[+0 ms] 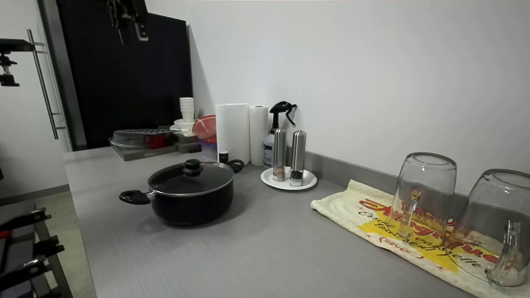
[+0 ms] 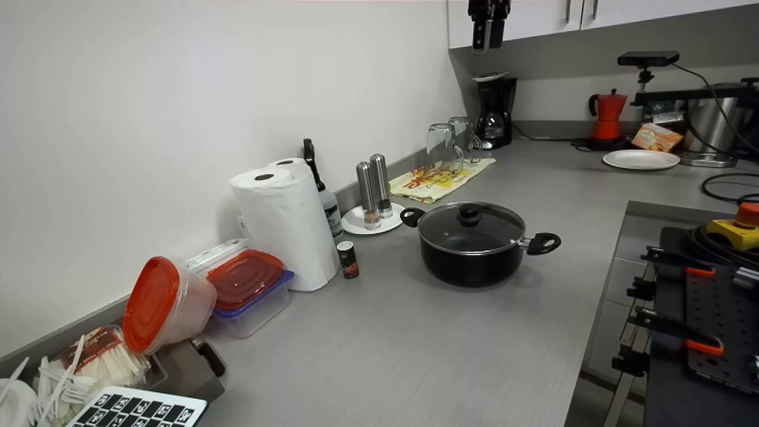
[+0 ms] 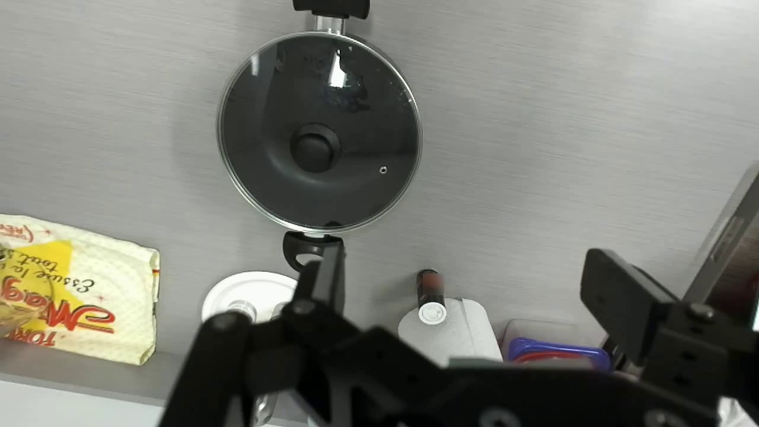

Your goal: Remove the glass lid from the black pot and put it on the table

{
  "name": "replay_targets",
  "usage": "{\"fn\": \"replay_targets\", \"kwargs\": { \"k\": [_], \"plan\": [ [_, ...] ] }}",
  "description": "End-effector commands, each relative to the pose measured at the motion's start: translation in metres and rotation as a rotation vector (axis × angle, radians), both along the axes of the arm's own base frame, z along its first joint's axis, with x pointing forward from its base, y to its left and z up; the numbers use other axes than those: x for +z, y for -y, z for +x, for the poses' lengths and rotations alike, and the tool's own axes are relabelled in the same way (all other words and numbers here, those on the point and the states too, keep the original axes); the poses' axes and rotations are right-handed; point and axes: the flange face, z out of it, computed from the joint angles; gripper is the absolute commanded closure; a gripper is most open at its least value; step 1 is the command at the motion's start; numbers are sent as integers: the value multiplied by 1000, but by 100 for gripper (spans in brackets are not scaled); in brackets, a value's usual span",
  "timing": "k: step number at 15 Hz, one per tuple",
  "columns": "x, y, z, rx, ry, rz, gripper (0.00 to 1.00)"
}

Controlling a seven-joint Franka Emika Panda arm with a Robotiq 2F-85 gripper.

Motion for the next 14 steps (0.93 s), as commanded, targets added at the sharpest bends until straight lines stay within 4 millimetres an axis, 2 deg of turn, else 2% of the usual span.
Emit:
{"fn": "replay_targets", "kwargs": {
  "k": [1,9,14],
  "plan": [
    [-16,5,19,-50,-8,3,0],
    [-94,34,65,-190,-110,-25,0],
    [-136,68,93,-291,-159,-53,0]
  ]
}}
